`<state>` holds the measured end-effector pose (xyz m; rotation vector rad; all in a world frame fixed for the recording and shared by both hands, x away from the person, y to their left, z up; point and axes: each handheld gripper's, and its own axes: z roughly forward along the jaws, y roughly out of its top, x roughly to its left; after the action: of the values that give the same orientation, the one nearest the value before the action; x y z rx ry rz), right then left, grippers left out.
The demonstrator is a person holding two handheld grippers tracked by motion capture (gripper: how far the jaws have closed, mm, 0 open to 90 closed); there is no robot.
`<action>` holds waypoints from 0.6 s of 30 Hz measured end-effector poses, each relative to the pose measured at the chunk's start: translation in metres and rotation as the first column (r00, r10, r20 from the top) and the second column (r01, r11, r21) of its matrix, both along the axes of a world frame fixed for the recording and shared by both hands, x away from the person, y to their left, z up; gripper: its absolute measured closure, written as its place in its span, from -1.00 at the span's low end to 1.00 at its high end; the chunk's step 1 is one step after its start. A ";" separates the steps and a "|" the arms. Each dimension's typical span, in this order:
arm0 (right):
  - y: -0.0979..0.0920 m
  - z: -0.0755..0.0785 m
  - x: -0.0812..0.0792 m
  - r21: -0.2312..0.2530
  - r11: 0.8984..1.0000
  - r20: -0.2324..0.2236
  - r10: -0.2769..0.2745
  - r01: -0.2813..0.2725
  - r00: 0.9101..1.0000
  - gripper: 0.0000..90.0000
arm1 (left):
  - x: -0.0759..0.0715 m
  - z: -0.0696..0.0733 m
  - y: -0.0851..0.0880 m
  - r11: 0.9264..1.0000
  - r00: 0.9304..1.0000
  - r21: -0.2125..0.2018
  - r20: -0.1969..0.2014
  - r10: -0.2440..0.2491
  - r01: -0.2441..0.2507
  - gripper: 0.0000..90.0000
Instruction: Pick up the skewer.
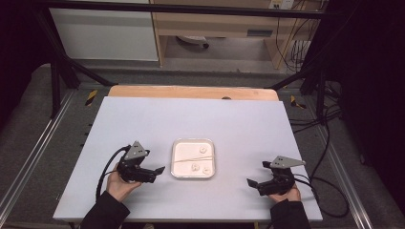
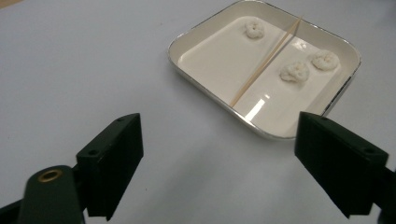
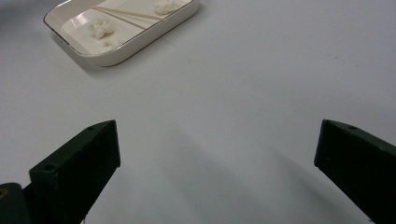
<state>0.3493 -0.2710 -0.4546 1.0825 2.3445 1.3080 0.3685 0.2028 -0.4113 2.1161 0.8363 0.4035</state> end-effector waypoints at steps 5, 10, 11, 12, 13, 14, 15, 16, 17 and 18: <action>0.000 0.000 0.000 -0.002 1.000 0.001 0.001 -0.001 1.000 -0.98 | 0.003 0.002 -0.008 1.000 1.000 -0.008 0.002 0.001 -0.001 -0.28; 0.000 0.000 0.000 -0.001 1.000 0.001 0.001 -0.001 1.000 -0.98 | 0.006 0.003 -0.017 1.000 1.000 0.001 -0.005 0.014 -0.014 0.00; 0.000 0.000 0.000 -0.001 1.000 0.001 0.001 -0.001 1.000 -0.98 | 0.008 0.002 -0.020 1.000 1.000 0.003 -0.010 0.020 -0.020 0.03; 0.000 0.000 0.000 -0.001 1.000 0.001 0.002 -0.002 1.000 -0.98 | 0.008 0.002 -0.020 1.000 1.000 0.003 -0.010 0.020 -0.020 0.07; 0.000 0.000 0.000 -0.001 1.000 0.001 0.002 -0.002 1.000 -0.98 | 0.009 0.002 -0.022 1.000 1.000 0.011 -0.009 0.024 -0.024 0.13; 0.000 0.000 0.000 -0.001 1.000 0.001 0.002 -0.002 1.000 -0.98 | 0.010 0.002 -0.024 0.999 1.000 0.020 -0.009 0.026 -0.025 0.17; 0.000 0.000 0.000 -0.002 1.000 0.002 0.003 -0.003 1.000 -0.98 | 0.011 0.001 -0.026 0.999 1.000 0.023 -0.012 0.027 -0.027 0.20; 0.000 0.000 0.000 -0.002 1.000 0.002 0.002 -0.002 1.000 -0.98 | 0.011 0.001 -0.028 0.999 1.000 0.023 -0.018 0.025 -0.025 0.24; 0.000 0.000 0.000 -0.003 1.000 0.001 0.003 -0.003 1.000 -0.98 | 0.013 0.000 -0.032 0.999 0.999 0.031 -0.024 0.023 -0.022 0.28; 0.000 0.000 0.000 -0.002 1.000 0.002 0.002 -0.002 1.000 -0.98 | 0.013 0.000 -0.032 0.999 0.999 0.031 -0.024 0.023 -0.022 0.33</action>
<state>0.3493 -0.2709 -0.4548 1.0780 2.3459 1.3071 0.3817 0.1705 -0.4113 2.1455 0.8736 0.4060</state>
